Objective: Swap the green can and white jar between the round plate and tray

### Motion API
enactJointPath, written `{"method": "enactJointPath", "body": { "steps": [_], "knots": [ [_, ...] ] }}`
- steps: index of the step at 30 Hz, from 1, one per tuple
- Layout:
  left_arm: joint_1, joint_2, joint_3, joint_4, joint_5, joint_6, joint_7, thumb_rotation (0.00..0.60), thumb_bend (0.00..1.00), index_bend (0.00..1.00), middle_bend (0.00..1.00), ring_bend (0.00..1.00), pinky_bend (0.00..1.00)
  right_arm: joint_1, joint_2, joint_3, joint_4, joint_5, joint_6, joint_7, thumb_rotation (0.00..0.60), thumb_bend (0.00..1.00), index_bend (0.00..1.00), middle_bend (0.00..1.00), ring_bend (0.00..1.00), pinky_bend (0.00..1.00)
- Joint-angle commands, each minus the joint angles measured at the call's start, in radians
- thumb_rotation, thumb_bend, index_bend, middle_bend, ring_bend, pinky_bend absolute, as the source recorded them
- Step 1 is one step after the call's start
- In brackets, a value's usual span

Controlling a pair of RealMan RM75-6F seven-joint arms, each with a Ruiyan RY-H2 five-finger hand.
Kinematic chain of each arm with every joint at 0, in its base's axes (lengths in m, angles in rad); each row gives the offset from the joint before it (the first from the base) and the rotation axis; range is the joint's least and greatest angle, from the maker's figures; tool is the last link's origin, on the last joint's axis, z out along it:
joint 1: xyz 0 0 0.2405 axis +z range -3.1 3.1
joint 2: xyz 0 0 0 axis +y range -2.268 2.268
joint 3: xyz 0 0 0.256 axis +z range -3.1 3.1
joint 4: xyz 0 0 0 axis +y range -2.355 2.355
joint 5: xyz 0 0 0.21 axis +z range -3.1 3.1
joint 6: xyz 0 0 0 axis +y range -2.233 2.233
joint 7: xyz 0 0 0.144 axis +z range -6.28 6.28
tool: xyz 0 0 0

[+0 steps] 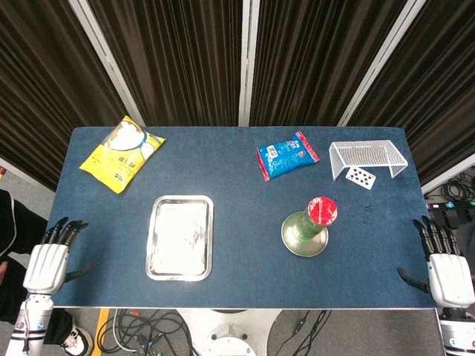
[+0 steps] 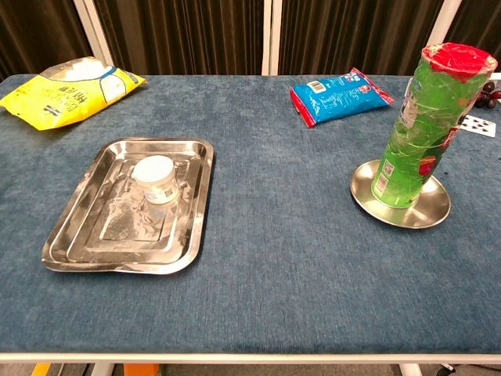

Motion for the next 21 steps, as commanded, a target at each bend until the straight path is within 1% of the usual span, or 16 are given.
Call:
{"method": "enactJointPath", "body": {
  "steps": [1, 3, 6, 12, 16, 21],
  "knots": [
    [-0.002, 0.001, 0.003, -0.001, 0.0, -0.005, -0.005, 0.6, 0.09, 0.18, 0.17, 0.08, 0.2, 0.047, 0.046, 0.012, -0.078, -0.042, -0.037, -0.037, 0.6, 0.08, 0.0, 0.0, 0.0, 0.0],
    [-0.001, 0.002, 0.005, -0.001, 0.002, -0.006, -0.009, 0.6, 0.09, 0.18, 0.17, 0.08, 0.2, 0.079, 0.072, 0.017, -0.128, -0.056, -0.075, -0.05, 0.6, 0.07, 0.0, 0.0, 0.0, 0.0],
    [0.001, -0.005, 0.005, 0.012, 0.004, 0.001, -0.014, 0.6, 0.09, 0.18, 0.17, 0.08, 0.2, 0.136, 0.107, 0.04, -0.2, -0.07, -0.135, -0.095, 0.6, 0.06, 0.0, 0.0, 0.0, 0.0],
    [0.001, -0.016, 0.008, 0.029, 0.0, -0.004, -0.027, 0.6, 0.09, 0.18, 0.17, 0.08, 0.2, 0.258, 0.121, 0.1, -0.305, -0.02, -0.28, -0.198, 0.6, 0.06, 0.0, 0.0, 0.0, 0.0],
    [0.002, -0.022, 0.01, 0.04, -0.004, -0.007, -0.035, 0.6, 0.09, 0.18, 0.17, 0.08, 0.2, 0.329, 0.103, 0.127, -0.344, 0.051, -0.37, -0.28, 0.6, 0.06, 0.0, 0.0, 0.0, 0.0],
    [0.006, -0.022, 0.012, 0.051, -0.006, -0.006, -0.048, 0.6, 0.09, 0.18, 0.17, 0.08, 0.2, 0.383, 0.08, 0.142, -0.367, 0.164, -0.44, -0.37, 0.6, 0.06, 0.0, 0.0, 0.0, 0.01]
  ]
}}
